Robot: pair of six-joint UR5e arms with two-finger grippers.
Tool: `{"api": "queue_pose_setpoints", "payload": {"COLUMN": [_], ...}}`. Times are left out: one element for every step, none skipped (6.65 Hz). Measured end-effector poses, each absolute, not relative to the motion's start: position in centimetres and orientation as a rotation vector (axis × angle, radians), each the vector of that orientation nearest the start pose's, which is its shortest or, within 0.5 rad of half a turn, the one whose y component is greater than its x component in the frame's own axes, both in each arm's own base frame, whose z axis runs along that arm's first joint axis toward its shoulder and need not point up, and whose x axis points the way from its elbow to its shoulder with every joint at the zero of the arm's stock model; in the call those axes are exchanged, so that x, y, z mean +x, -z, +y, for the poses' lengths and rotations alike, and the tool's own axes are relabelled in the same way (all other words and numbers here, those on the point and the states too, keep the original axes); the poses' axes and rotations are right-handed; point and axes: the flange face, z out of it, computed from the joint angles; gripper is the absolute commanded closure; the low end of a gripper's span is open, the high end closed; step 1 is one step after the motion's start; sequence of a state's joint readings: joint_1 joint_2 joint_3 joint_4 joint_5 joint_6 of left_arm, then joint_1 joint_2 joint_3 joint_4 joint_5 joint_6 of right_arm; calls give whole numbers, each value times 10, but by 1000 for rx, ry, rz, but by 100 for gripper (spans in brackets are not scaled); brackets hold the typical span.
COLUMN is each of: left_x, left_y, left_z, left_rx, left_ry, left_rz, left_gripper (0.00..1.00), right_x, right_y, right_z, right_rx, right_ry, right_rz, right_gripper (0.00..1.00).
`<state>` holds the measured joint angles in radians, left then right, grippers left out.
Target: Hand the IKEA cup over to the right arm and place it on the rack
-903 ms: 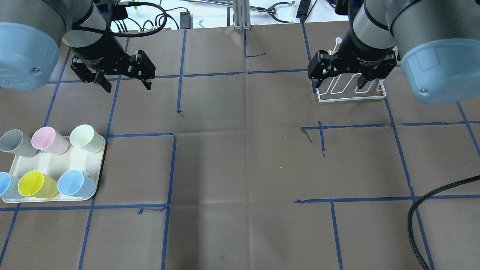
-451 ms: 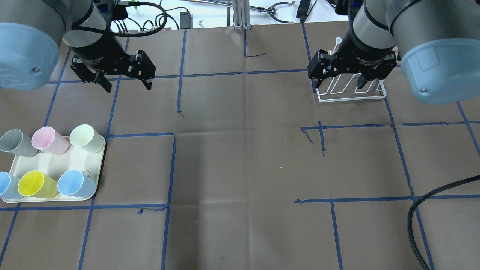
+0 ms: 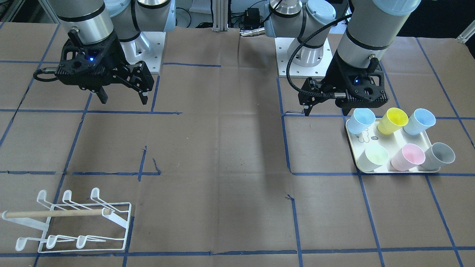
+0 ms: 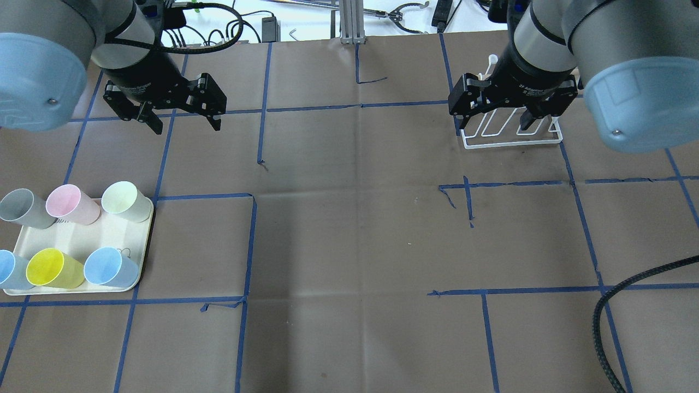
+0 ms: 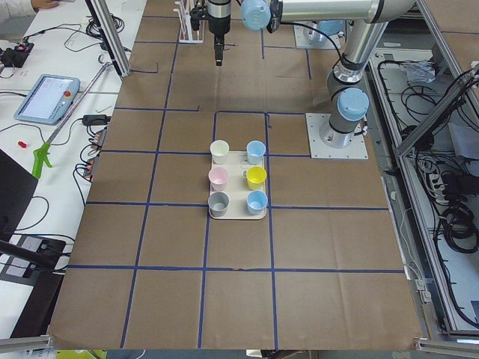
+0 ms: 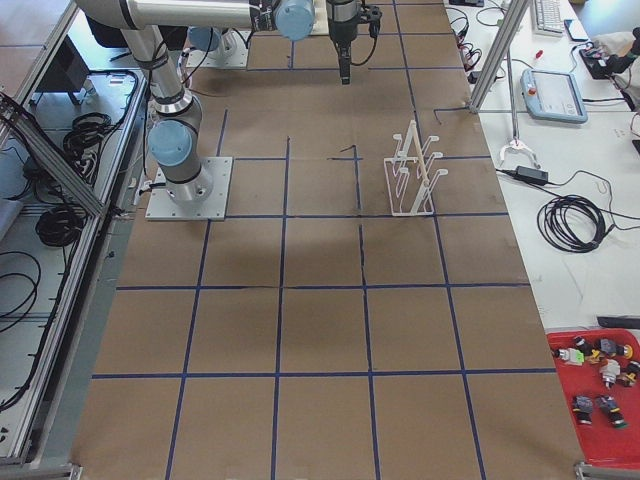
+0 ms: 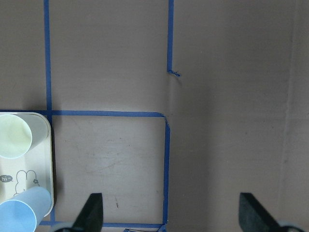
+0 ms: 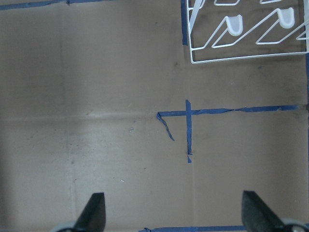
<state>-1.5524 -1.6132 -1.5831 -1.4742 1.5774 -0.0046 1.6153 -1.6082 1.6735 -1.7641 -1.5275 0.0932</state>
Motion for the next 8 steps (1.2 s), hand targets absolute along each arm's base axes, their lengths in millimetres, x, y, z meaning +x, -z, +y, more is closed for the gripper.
{"api": "queue_pose_setpoints", "payload": {"left_x": [-123,-123,-122,-120,-112,-86,-46,-7], "left_y": [-470,-469,-468,-467,-467,-465,-460,-453], "left_z": [-516,-516,-516,-517,-518,-522,-524,-522], "left_rx": [-36,-37,-39,-41,-36,-23,-8,11], "left_ry": [64,61,59,58,54,43,24,4], "left_rz": [3134,3134,3132,3129,3126,3126,3129,3129], "left_gripper": [0,0,0,0,0,0,0,0], "right_x": [159,159,159,159,159,159,159,159], "right_y": [-475,-475,-475,-476,-476,-475,-475,-475], "right_z": [-481,-481,-481,-481,-481,-481,-481,-481], "right_rx": [73,73,74,74,74,74,74,74], "right_ry": [192,192,192,192,192,191,191,191], "right_rz": [3082,3082,3083,3083,3083,3083,3083,3083], "right_gripper": [0,0,0,0,0,0,0,0]}}
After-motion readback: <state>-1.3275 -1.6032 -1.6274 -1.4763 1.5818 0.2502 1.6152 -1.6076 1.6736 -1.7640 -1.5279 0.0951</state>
